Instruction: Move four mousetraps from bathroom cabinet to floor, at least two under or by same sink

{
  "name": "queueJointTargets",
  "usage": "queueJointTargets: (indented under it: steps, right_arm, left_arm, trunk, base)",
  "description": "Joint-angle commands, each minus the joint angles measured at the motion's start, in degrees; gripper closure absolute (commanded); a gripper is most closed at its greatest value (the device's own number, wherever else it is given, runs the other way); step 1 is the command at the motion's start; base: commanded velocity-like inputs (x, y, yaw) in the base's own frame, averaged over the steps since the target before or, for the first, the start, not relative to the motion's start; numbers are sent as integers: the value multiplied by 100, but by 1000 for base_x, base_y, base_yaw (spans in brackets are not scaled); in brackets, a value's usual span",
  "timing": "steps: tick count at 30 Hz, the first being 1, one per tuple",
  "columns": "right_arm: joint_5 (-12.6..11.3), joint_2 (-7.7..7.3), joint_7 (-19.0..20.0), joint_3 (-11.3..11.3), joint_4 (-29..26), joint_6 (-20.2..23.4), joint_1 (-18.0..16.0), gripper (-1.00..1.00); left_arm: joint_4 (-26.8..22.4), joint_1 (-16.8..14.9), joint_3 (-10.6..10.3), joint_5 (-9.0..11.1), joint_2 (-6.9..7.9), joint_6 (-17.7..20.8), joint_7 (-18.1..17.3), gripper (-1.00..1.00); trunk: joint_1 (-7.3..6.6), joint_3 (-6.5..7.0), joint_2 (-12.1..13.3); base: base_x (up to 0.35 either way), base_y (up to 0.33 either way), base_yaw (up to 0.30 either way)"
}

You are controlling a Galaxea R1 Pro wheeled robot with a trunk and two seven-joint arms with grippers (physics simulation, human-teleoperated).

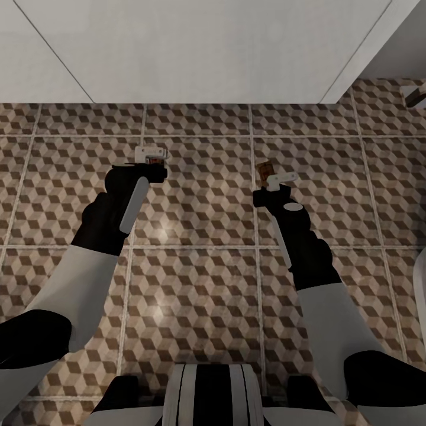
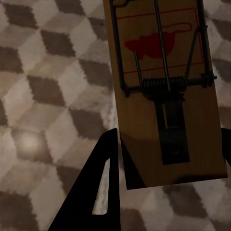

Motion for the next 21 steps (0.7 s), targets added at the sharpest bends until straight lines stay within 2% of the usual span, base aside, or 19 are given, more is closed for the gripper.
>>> queueJointTargets:
  steps: [1, 21]
  right_arm:
    - [35, 0, -16, 9, -6, 36, -1, 100]
    - [35, 0, -16, 9, -6, 36, -2, 100]
  left_arm:
    - [-4, -4, -7, 60, 1, 15, 53, 100]
    - [-51, -3, -7, 60, 1, 15, 53, 100]
  trunk:
    - [2, -3, -3]
    - [4, -3, -4]
  base:
    - [0, 0, 0]
    - [0, 0, 0]
